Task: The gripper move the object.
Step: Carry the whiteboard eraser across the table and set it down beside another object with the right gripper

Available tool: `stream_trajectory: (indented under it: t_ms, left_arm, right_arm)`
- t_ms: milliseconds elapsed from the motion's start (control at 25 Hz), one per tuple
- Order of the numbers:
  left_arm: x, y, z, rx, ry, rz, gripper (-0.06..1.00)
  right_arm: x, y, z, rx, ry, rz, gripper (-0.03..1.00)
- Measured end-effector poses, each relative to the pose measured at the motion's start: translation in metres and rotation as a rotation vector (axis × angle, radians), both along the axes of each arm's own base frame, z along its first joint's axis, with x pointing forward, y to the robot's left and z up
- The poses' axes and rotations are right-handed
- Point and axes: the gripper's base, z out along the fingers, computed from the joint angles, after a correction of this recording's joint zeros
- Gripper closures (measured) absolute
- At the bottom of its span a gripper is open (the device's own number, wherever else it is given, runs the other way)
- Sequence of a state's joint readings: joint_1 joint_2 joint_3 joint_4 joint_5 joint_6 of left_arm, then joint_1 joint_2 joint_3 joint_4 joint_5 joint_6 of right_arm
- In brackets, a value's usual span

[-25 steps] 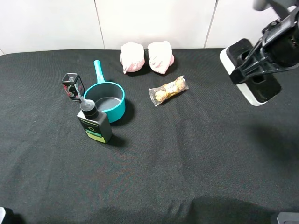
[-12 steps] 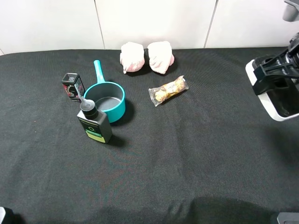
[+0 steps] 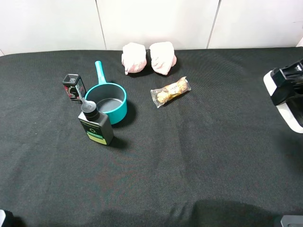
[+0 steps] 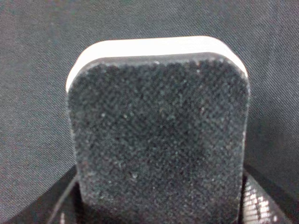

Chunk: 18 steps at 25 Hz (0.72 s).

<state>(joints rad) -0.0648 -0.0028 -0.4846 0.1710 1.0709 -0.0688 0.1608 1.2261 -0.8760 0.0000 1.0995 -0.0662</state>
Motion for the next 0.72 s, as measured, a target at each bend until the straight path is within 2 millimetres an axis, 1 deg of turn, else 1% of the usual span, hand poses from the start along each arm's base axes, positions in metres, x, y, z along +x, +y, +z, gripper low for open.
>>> stream_trajectory:
  t_ms: [120, 200, 320, 400, 600, 720]
  left_arm:
    - [0.000, 0.000, 0.000, 0.000, 0.000, 0.000, 0.18]
    - [0.000, 0.000, 0.000, 0.000, 0.000, 0.000, 0.18]
    - [0.000, 0.000, 0.000, 0.000, 0.000, 0.000, 0.18]
    - [0.000, 0.000, 0.000, 0.000, 0.000, 0.000, 0.18]
    - [0.000, 0.000, 0.000, 0.000, 0.000, 0.000, 0.18]
    - [0.000, 0.000, 0.000, 0.000, 0.000, 0.000, 0.18]
  right_arm:
    - [0.001, -0.003, -0.001, -0.001, 0.008, -0.017, 0.51]
    - [0.004, -0.003, -0.006, -0.005, 0.029, -0.017, 0.51]
    - [0.014, -0.002, -0.009, -0.007, 0.046, -0.017, 0.51]
    - [0.024, 0.000, -0.005, 0.001, 0.039, -0.019, 0.51]
    - [0.057, 0.005, 0.007, 0.006, 0.023, -0.019, 0.51]
    - [0.079, 0.009, 0.009, 0.007, 0.044, -0.020, 0.51]
